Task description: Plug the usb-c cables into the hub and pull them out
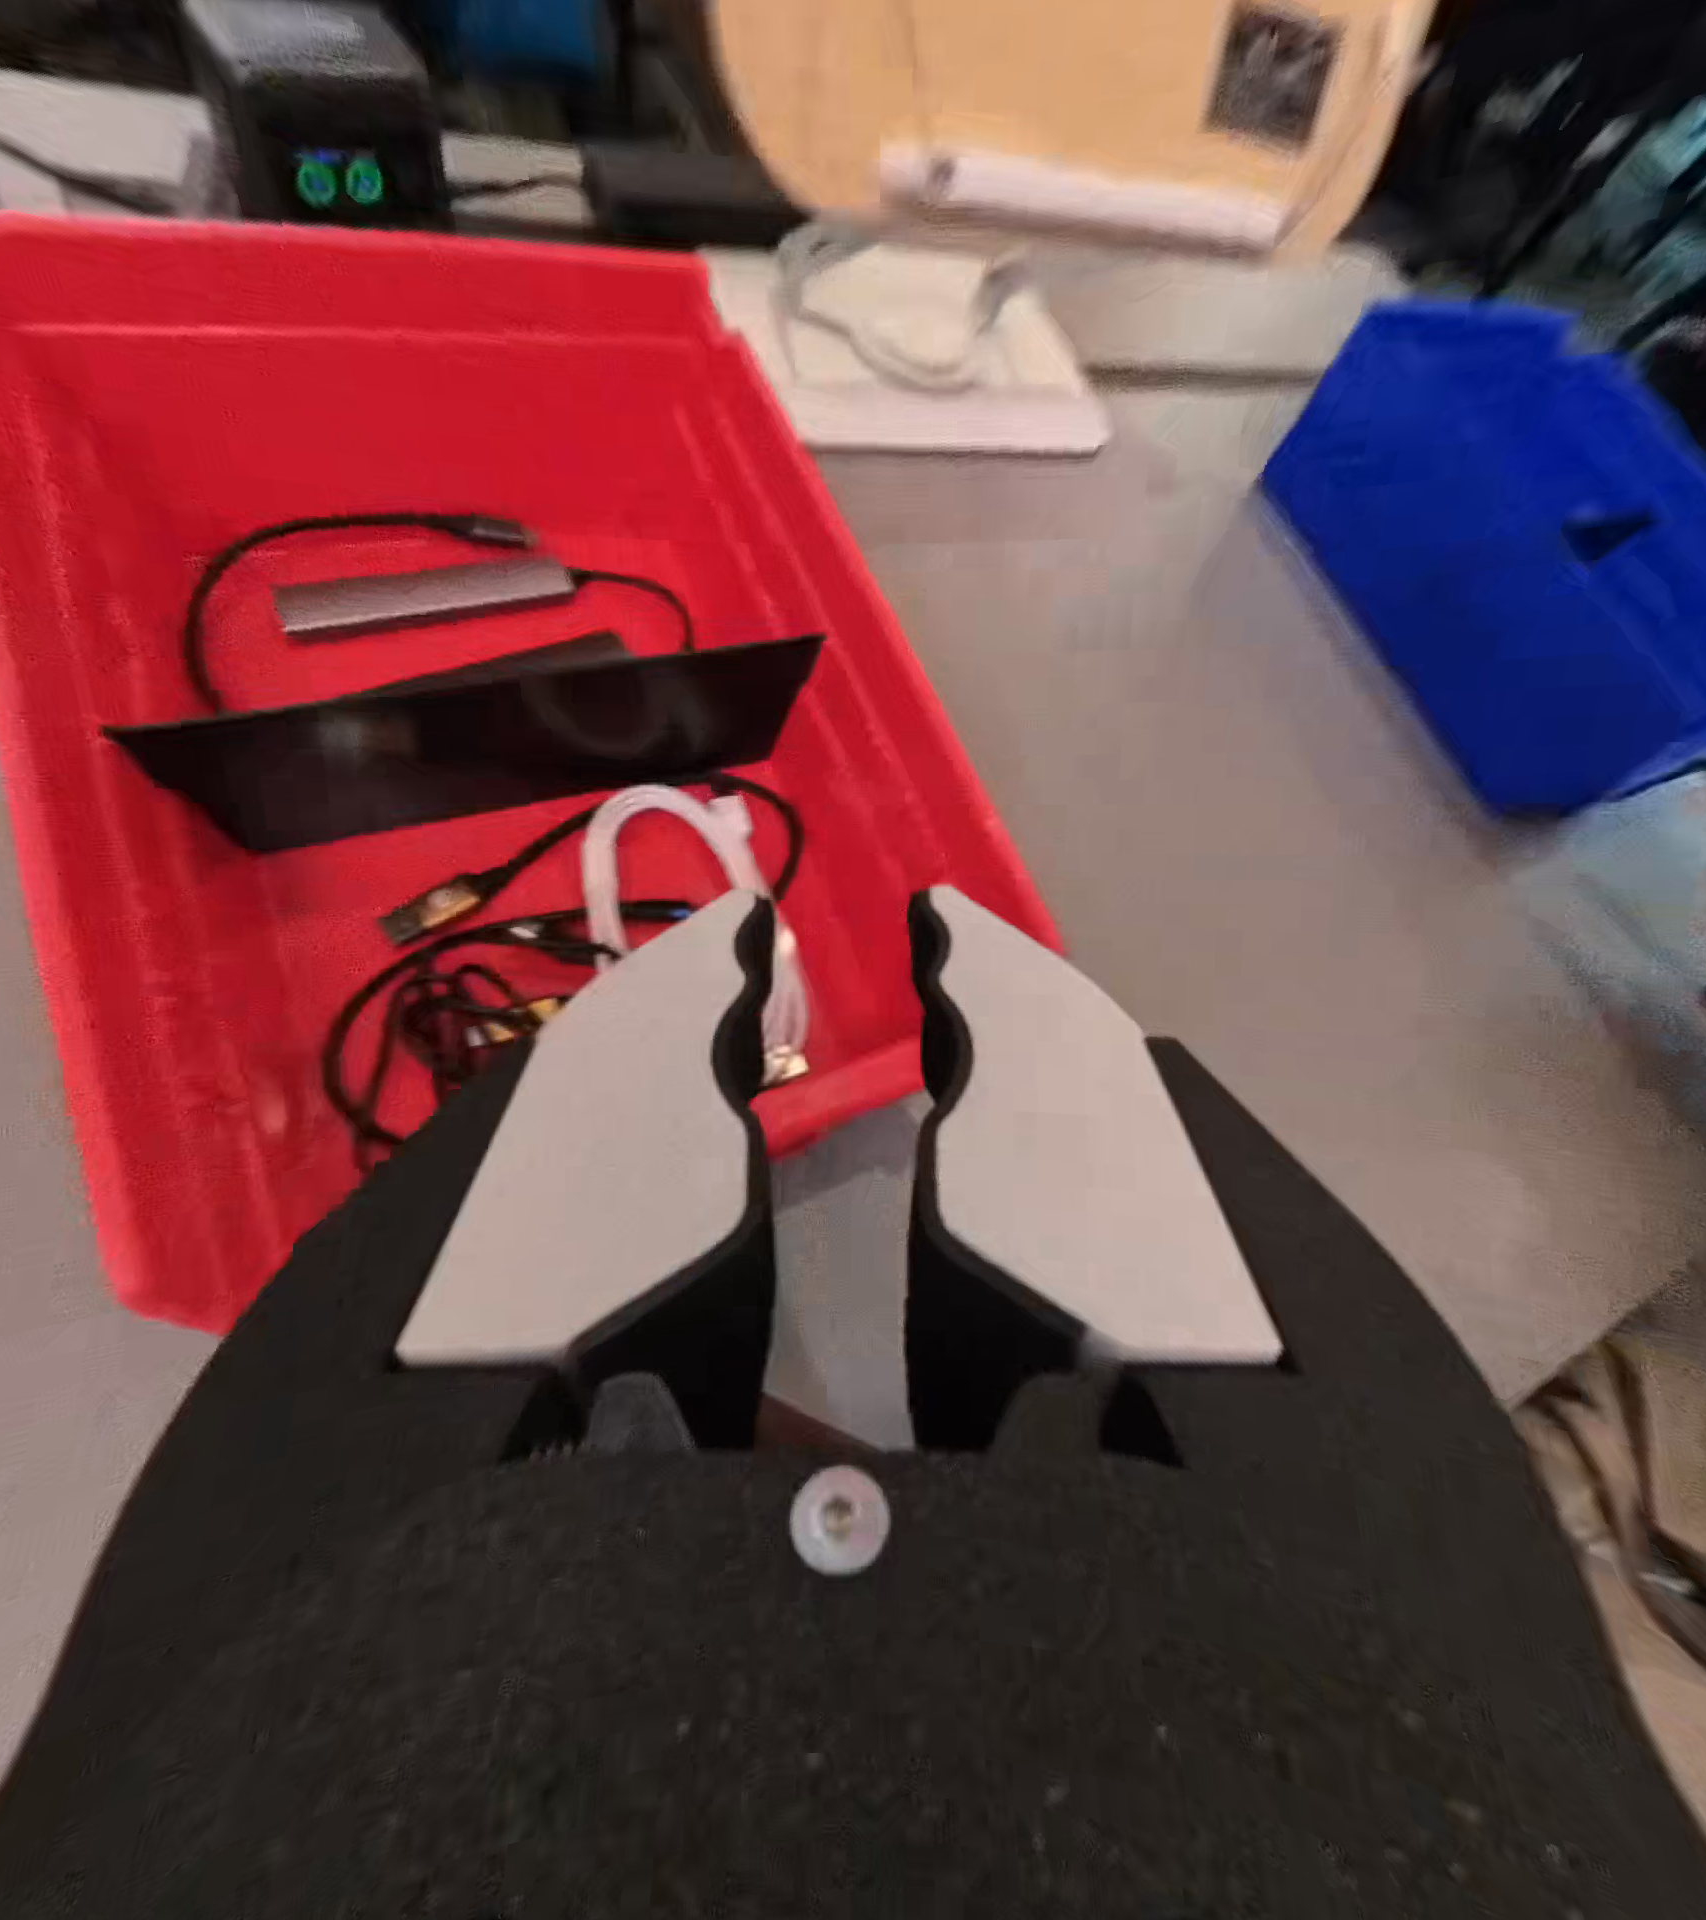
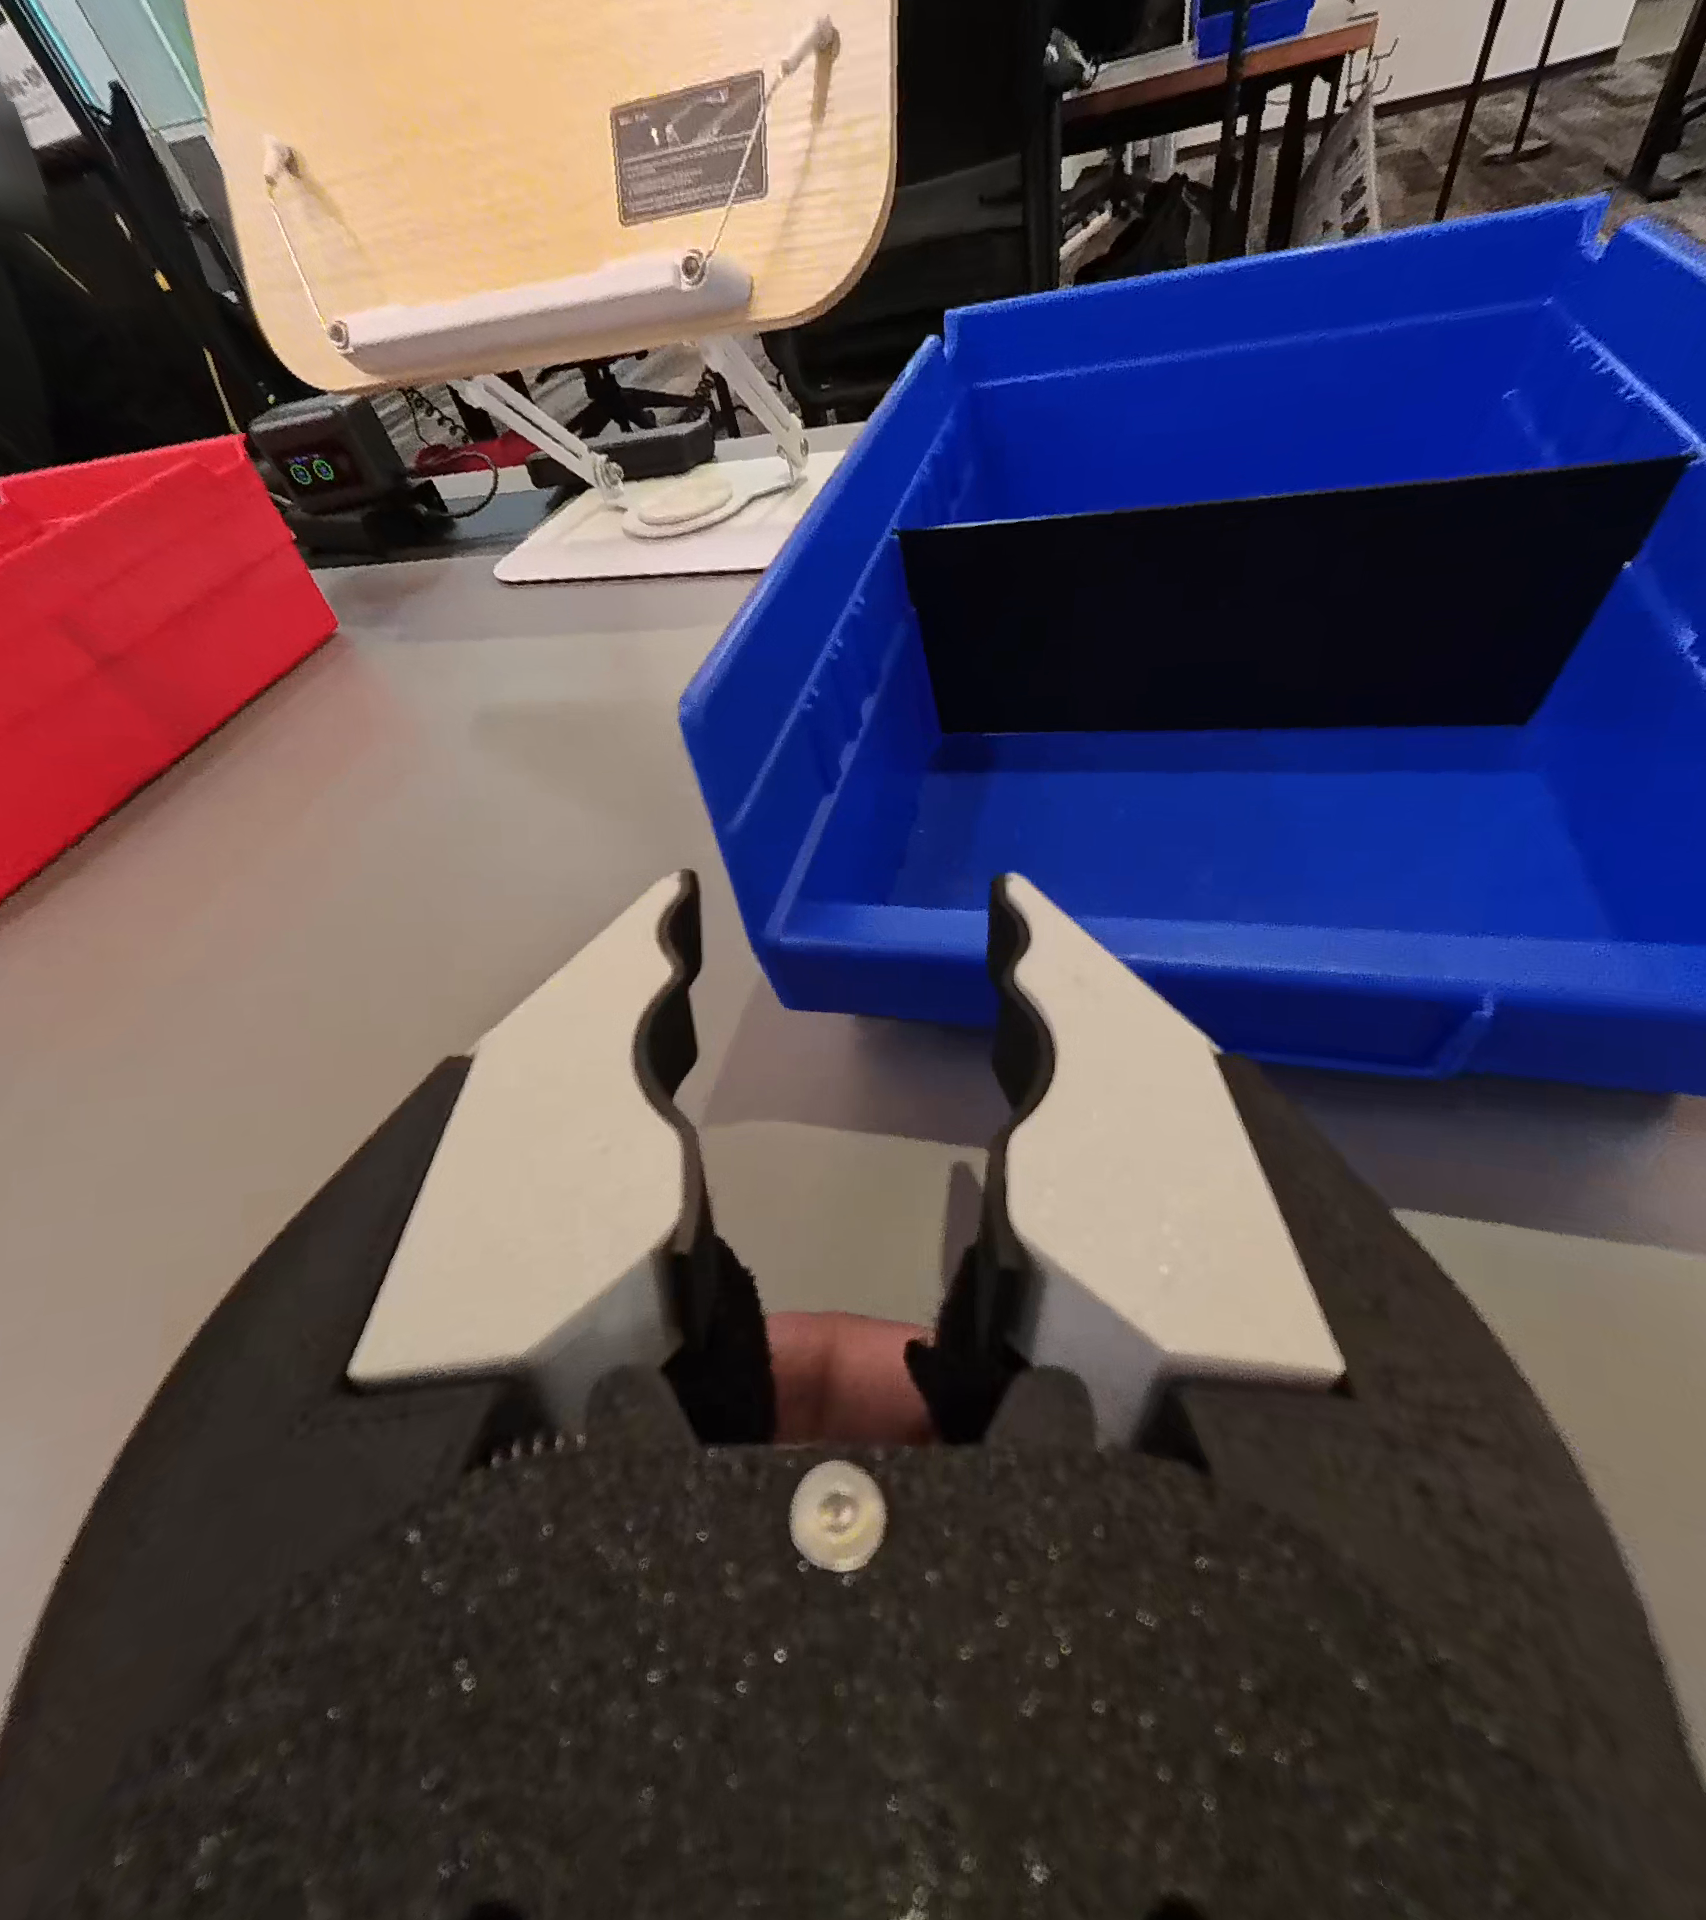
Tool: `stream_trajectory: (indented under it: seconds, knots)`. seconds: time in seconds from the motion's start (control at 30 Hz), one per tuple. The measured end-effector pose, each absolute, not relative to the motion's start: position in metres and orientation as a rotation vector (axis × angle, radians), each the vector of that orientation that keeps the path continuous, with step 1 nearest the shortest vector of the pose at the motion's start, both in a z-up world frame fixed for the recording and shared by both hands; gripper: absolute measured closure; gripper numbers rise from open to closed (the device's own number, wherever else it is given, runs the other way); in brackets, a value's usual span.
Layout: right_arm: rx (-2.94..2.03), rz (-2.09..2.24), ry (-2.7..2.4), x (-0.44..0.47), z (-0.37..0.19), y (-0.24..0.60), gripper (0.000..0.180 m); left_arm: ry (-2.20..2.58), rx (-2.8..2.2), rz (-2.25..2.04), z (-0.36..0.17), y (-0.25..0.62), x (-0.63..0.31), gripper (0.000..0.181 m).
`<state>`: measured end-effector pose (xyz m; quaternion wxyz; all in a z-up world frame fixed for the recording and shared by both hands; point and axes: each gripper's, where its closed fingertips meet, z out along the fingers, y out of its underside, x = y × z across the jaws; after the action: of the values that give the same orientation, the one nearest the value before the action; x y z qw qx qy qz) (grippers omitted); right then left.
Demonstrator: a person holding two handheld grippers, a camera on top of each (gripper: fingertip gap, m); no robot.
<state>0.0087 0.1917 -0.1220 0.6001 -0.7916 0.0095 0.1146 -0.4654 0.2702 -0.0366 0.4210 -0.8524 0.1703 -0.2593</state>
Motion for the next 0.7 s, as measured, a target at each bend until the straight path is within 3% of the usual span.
stream_trajectory:
  seconds: [0.13,0.23,0.3,0.4,0.5,0.7]
  knots:
    - [-1.830,0.301,0.023,0.003,-0.120,0.185,0.125,0.636,-2.472,-0.371,-0.101,0.328,-0.486,0.142]
    - [-1.840,0.292,0.003,0.001,-0.122,0.183,0.125,0.678,-2.686,-0.438,-0.147,0.347,-0.475,0.140]
    - [-1.852,0.311,0.003,-0.001,-0.124,0.181,0.125,0.666,-2.732,-0.523,-0.164,0.356,-0.462,0.143]
    - [-1.858,0.311,-0.002,-0.002,-0.126,0.178,0.125,0.673,-2.797,-0.241,-0.191,0.373,-0.481,0.152]
    - [-1.864,0.295,-0.006,0.000,-0.127,0.175,0.125,0.759,-2.769,-0.297,-0.193,0.367,-0.466,0.172]
    - [-1.878,0.289,0.011,0.006,-0.130,0.171,0.125,0.828,-2.548,-0.205,-0.141,0.365,-0.467,0.176]
